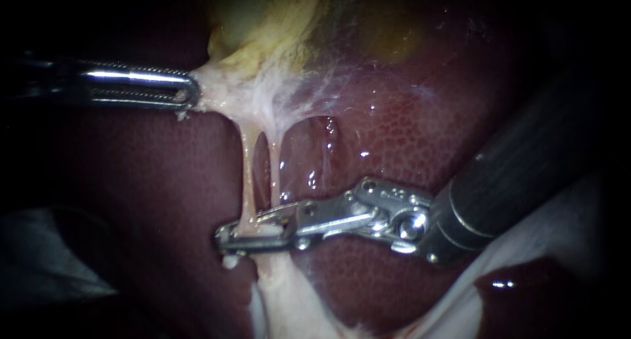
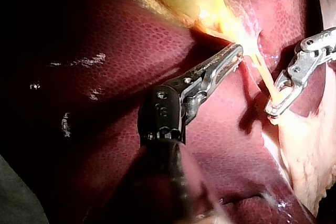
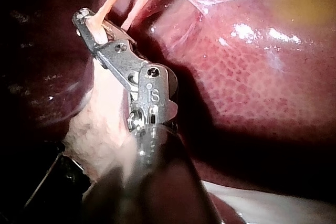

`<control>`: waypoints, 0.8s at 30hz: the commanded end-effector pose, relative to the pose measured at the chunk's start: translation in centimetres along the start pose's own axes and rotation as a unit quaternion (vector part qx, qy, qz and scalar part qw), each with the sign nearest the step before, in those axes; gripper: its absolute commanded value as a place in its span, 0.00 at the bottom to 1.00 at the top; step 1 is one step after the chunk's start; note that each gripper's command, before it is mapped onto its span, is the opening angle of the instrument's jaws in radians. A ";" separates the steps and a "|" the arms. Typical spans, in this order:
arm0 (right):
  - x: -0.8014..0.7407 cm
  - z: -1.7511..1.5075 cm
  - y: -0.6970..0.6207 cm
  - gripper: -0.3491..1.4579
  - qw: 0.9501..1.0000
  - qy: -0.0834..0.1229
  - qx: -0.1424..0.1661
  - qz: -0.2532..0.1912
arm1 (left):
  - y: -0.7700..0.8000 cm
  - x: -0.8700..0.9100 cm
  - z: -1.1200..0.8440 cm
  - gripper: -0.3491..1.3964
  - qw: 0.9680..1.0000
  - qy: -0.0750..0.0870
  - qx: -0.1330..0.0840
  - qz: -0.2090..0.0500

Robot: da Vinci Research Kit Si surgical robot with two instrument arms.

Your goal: Going back second clip left tube

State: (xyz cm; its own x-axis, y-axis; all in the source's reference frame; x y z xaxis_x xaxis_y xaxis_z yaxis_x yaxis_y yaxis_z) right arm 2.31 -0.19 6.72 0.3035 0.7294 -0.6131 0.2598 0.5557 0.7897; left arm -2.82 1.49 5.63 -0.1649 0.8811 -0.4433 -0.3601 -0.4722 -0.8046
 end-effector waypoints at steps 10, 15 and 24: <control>0.04 0.09 0.15 0.44 0.995 0.022 -0.083 -0.059 | 0.00 0.00 0.00 0.00 1.000 0.000 0.000 0.000; 0.11 -0.02 0.21 0.47 0.988 0.030 -0.128 -0.081 | 0.00 0.00 0.00 0.00 1.000 0.000 0.000 0.000; 0.27 -0.44 0.02 0.47 0.982 0.010 -0.155 -0.109 | -0.01 -0.01 -0.01 0.00 1.000 0.000 -0.001 0.000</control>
State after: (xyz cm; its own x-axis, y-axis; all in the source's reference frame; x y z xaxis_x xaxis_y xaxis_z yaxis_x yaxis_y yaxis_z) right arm 1.94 0.21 6.56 0.2664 0.5757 -0.7731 0.0238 0.7979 0.6024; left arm -2.80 1.49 5.64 -0.1649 0.8810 -0.4434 -0.3597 -0.4723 -0.8047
